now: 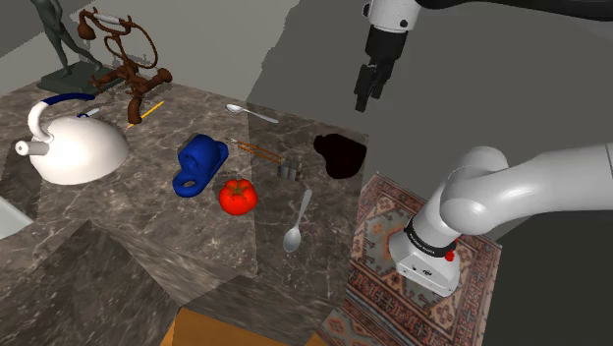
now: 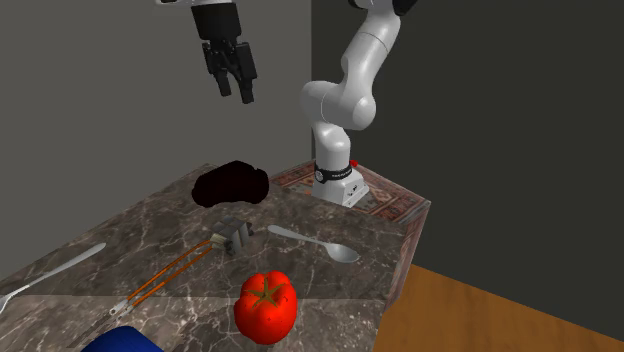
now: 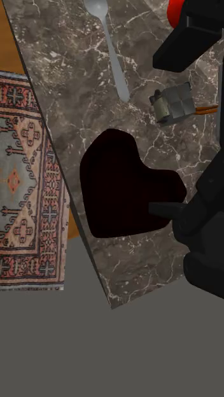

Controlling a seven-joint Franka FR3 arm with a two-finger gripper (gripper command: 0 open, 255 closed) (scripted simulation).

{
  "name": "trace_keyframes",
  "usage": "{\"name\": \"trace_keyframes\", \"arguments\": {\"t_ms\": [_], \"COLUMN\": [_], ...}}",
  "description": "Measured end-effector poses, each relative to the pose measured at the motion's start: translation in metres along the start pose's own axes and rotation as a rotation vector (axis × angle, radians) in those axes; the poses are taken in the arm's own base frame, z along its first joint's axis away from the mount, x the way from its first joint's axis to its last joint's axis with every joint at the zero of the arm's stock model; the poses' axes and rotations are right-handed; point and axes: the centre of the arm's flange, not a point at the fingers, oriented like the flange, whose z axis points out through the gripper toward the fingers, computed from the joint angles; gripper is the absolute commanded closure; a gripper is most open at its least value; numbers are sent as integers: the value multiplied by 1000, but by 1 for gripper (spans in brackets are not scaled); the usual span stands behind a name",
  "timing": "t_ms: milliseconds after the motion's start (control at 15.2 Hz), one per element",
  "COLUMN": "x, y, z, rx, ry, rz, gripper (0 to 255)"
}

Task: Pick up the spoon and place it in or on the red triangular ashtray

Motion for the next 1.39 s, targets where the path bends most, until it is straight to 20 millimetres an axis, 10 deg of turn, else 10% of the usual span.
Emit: {"name": "trace_keyframes", "arguments": {"t_ms": [924, 1386], "x": [-34, -19], "y": [-89, -152], "z": [112, 175], "rx": [114, 181], "ry": [32, 51], "rz": [637, 1017], "gripper": [0, 0]}}
